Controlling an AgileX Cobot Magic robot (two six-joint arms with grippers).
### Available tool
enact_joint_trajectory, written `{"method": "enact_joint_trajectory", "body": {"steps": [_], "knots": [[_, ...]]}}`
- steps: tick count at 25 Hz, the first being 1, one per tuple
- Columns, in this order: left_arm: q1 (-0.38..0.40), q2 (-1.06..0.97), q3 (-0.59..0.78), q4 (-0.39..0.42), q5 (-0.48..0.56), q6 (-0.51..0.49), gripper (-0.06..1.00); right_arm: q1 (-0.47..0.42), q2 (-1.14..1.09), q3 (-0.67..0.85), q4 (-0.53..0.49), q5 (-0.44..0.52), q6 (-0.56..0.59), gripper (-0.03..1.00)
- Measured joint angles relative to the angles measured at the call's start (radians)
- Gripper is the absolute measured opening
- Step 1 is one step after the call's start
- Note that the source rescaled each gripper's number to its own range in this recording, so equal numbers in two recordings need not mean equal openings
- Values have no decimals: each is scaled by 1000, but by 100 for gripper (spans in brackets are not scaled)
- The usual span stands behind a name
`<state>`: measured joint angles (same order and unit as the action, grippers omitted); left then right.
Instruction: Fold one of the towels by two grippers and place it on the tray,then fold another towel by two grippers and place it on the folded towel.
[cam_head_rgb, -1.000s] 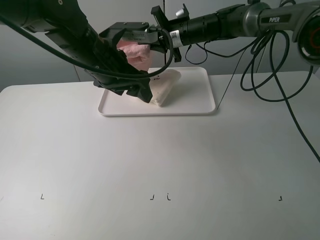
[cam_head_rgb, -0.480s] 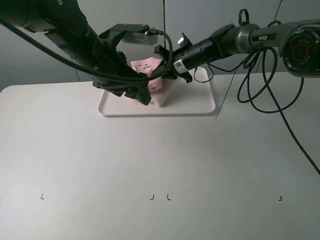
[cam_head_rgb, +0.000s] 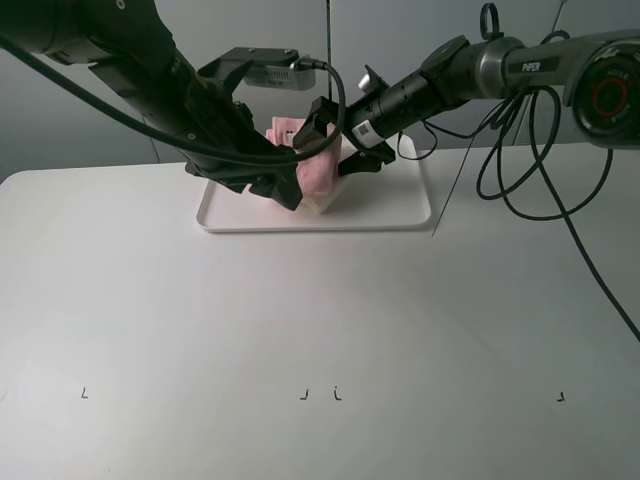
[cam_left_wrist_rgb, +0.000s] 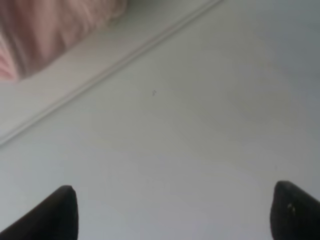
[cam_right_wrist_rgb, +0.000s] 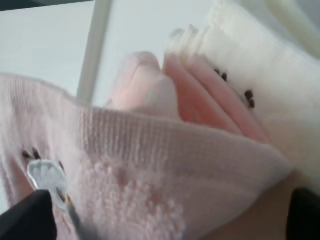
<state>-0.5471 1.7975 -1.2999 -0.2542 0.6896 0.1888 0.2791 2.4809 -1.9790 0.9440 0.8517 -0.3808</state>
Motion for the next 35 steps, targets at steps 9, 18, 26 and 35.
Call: {"method": "enact_joint_trajectory", "body": {"steps": [9,18,26,35], "knots": [[0,0,0,0,2,0,99,0,-208,0,-392,20,132,100],[68,-90,2,-2,0,-34,99,0,-381,32,-624,160,232,100],[369,-447,290,13,-10,-30,99,0,-792,525,-724,31,252,100],[517,-910,496,22,4,-2,99,0,-1373,995,-788,23,261,100]]}}
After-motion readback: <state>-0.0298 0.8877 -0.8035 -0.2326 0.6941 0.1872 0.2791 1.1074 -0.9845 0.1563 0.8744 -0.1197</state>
